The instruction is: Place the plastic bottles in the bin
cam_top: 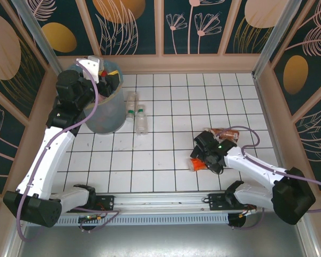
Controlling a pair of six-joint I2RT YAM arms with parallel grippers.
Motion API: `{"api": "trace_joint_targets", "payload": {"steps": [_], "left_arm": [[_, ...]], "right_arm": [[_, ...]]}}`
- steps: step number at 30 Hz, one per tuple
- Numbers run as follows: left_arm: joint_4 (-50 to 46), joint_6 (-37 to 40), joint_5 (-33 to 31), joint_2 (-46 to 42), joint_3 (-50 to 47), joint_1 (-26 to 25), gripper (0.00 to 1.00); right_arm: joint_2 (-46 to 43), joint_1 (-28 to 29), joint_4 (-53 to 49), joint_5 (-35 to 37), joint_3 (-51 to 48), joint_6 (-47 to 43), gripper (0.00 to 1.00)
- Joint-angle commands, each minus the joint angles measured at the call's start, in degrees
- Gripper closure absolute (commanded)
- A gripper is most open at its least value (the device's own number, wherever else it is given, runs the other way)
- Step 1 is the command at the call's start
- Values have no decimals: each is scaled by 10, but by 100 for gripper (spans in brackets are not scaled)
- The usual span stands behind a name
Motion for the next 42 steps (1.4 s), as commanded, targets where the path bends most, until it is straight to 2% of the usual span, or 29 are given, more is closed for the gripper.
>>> {"api": "trace_joint_targets", "payload": {"steps": [1,6,13,21,25,26,29,33,35,42], "left_arm": [[11,4,-3,-6,-4,-2,35],[-14,-1,-32,6,16,-1,35],[-15,-8,-36,14,21,-1,35],[-31,-26,-41,27,37,-2,35],[-52,-43,-41,41,60,-2,35],[-55,-48,-40,44,64,-1,35],[-66,-67,-27,52,78,-1,35],[-69,-98,12,64,95,-1,35],[-68,-113,50,72,103,-2,35],[-51,-157,261,115,119,-3,36]], "right_arm": [[15,-5,54,-12,-7,4,9],[29,-6,81,-21,-13,-4,16],[45,-13,101,-34,-12,-20,14],[40,-16,124,-40,-8,-54,36],[36,-17,128,-36,4,-88,41],[32,-16,133,-36,8,-101,45],[16,-16,152,-37,16,-133,47],[-21,-15,211,-53,18,-189,47],[-43,-15,271,-78,17,-228,48],[-62,-14,440,-173,57,-363,50]]}}
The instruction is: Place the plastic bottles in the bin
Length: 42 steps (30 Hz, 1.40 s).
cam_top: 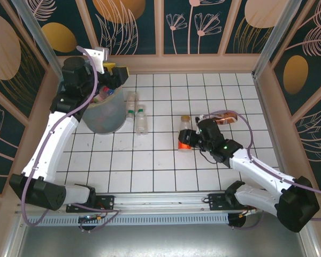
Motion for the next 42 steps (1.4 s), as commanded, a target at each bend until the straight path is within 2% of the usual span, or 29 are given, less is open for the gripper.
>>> {"api": "trace_joint_targets", "payload": {"steps": [1,6,10,20,31,34,37,40,42], "left_arm": [[13,-42,142,24,14,-5,36],[14,-54,201,41,16,-21,35],[67,-95,267,37,0,-26,35],[119,-113,346,9,-46,-35,29],[105,-93,350,3,-48,-35,54],[104,-93,352,5,-48,-35,55],[106,-91,348,3,-47,-35,65],[107,-93,330,1,-38,-35,75],[114,-99,303,-4,-34,-35,84]], "right_arm": [[-2,1,144,-65,43,-106,50],[30,7,247,-122,87,-167,51],[71,18,303,-173,128,-193,51],[153,47,369,-222,195,-201,51],[167,57,380,-242,209,-197,51],[168,58,381,-243,209,-197,51],[167,58,380,-243,207,-197,50],[164,59,377,-226,204,-200,43],[159,60,372,-196,201,-202,28]]}}
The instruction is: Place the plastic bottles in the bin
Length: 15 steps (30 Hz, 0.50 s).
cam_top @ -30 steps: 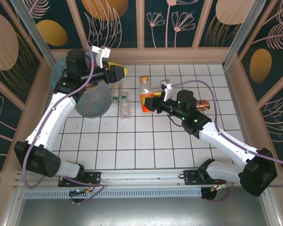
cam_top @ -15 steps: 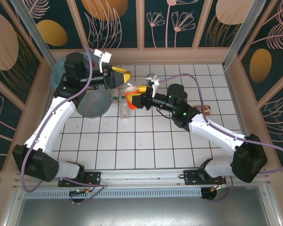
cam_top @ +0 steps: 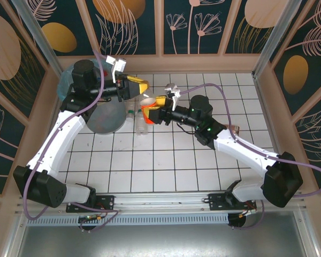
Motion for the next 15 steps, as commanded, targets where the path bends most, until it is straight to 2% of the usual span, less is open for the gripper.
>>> {"api": "trace_joint_targets", "payload": {"steps": [1,2,4,7,11,15], "left_arm": [[21,-5,-42,-18,16,-3,89],[24,-7,-61,-22,19,-3,94],[25,-9,-96,-30,26,-3,96],[10,-3,-174,-40,43,-2,100],[-54,32,-350,-49,87,-2,100],[-105,86,-529,-42,134,0,100]], "right_arm": [[-8,7,21,47,13,-9,20],[-13,7,16,67,12,-10,12],[-20,8,5,107,9,-15,1],[-37,7,-13,166,1,-25,1],[-60,6,-25,229,-16,-37,1],[-71,7,-36,254,-23,-44,1]]}}
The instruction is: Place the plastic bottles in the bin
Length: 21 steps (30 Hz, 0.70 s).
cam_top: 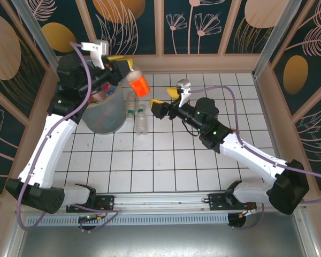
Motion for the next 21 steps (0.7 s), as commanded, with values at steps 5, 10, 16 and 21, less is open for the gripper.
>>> {"api": "trace_joint_targets", "payload": {"steps": [5,10,16,21], "left_arm": [[-69,97,-291,20,74,46,100],[-90,64,-232,72,101,119,100],[-95,37,-182,123,100,145,100],[-77,-7,-113,138,62,170,100]], "right_arm": [[-14,2,-24,66,-4,-21,1],[-8,2,-34,73,3,-27,1],[-1,3,-45,71,12,-33,1],[2,3,-58,77,14,-36,1]]}}
